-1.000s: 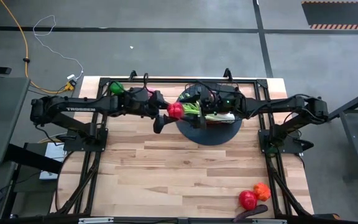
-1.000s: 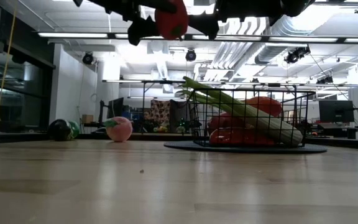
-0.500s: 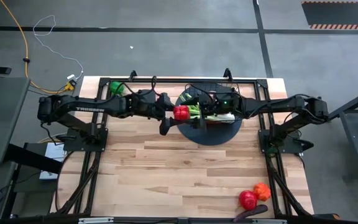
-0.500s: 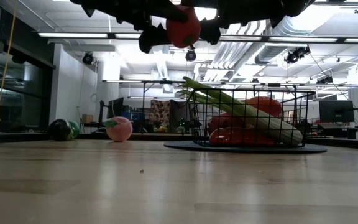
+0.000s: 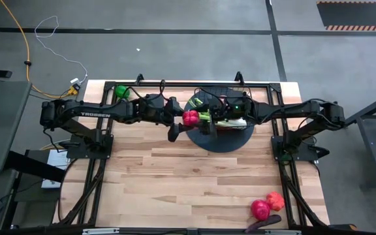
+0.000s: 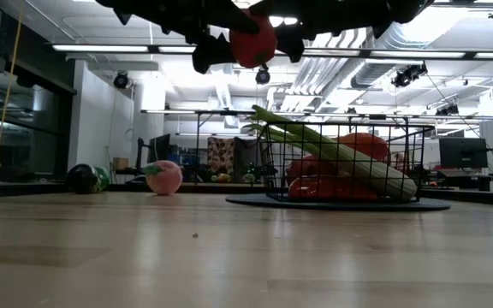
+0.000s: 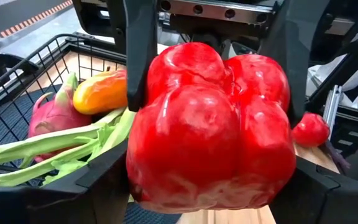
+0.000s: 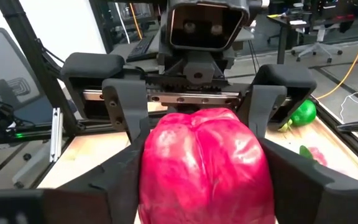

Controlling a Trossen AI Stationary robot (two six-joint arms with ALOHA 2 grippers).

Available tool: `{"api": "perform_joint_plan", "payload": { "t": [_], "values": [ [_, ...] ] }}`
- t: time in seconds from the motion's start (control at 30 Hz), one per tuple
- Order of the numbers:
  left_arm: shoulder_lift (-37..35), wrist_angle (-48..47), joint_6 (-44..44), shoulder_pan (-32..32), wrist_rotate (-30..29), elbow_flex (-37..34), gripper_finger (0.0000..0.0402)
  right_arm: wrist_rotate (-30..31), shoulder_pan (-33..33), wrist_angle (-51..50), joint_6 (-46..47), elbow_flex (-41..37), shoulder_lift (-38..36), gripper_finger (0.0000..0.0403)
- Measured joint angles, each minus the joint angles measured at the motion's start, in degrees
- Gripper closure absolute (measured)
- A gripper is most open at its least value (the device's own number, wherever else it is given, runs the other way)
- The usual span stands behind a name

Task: Build produce basket
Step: Put the red bell pepper into the black wire basket

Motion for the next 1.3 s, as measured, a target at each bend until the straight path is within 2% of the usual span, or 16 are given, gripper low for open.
{"api": "perform_joint_plan", "payload": {
  "t": [0.27,0.47,0.63,0.8,0.9,1.1,1.23,1.3],
  "values": [
    [-0.27,-0.3,-1.74,0.14,-0.97,0.0,0.0082,-0.22,0.02,-0.01,0.1,0.0,0.0,0.0145],
    [-2.47,-3.32,-2.34,1.77,1.13,0.0,0.0049,0.16,-0.19,-0.24,0.1,0.0,-0.42,0.0148],
    [-7.72,-10.04,-2.36,4.01,1.5,0.0,0.0041,0.2,-1.84,-3.03,-0.34,-0.07,-4.29,0.0149],
    [-15.05,-19.09,-2.36,6.76,1.11,-0.02,0.004,1.57,-4.29,-10.32,-2.05,-0.07,-9.83,0.0149],
    [-19.83,-20.44,-2.12,7.76,0.16,-0.59,0.004,1.73,-5.45,-14.56,-2.27,-0.07,-12.93,0.0149],
    [-30.01,-10.44,-2.48,6.95,-6.27,-7.64,0.0044,1.84,-6.97,-21.48,-1.0,-1.65,-18.12,0.0146],
    [-35.61,-0.7,-3.99,5.68,-8.43,-14.81,0.0046,4.6,-7.06,-19.16,2.03,-7.11,-22.09,0.0145],
    [-37.19,3.48,-4.35,4.98,-8.65,-17.7,0.0046,6.09,-7.04,-14.43,4.43,-11.24,-24.39,0.0145]
  ]
}}
